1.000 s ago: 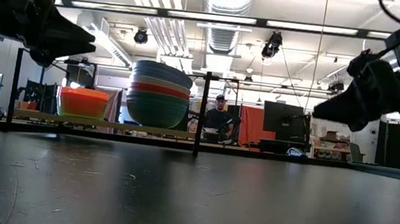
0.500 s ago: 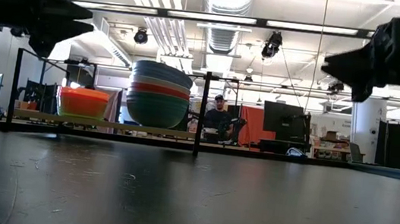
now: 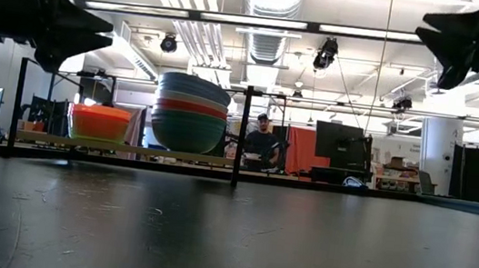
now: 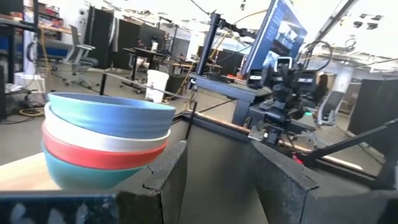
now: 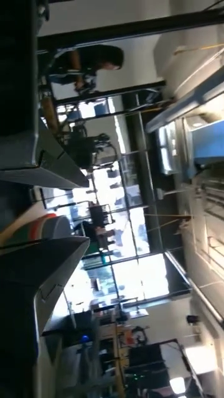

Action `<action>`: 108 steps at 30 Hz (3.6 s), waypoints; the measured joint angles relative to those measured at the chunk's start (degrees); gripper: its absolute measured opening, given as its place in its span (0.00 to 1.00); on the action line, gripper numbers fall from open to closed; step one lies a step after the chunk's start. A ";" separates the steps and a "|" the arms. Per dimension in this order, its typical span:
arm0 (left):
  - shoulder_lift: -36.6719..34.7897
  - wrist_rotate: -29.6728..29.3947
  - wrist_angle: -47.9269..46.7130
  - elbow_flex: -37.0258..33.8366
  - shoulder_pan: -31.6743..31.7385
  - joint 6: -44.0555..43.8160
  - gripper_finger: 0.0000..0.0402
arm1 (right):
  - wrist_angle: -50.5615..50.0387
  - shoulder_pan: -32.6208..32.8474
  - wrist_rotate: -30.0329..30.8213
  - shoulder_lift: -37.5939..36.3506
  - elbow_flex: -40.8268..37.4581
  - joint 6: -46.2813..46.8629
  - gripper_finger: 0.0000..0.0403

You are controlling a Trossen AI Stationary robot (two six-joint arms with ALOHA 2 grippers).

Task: Place and stack bowls onto a shelf
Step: Return to Home Position

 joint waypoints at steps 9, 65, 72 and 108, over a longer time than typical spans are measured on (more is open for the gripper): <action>0.00 -0.06 -0.25 0.00 4.03 0.00 0.39 | -0.48 -1.79 -0.06 -0.07 -0.02 0.02 0.31; 0.28 -0.02 -0.24 0.46 22.30 0.00 0.39 | -0.59 -26.23 -0.04 2.60 -0.07 0.00 0.31; 0.28 -0.02 -0.24 0.54 22.30 0.00 0.39 | -0.59 -26.23 -0.04 2.60 -0.07 0.00 0.31; 0.28 -0.02 -0.24 0.66 22.30 0.00 0.39 | -0.59 -26.23 -0.04 2.61 -0.07 0.01 0.31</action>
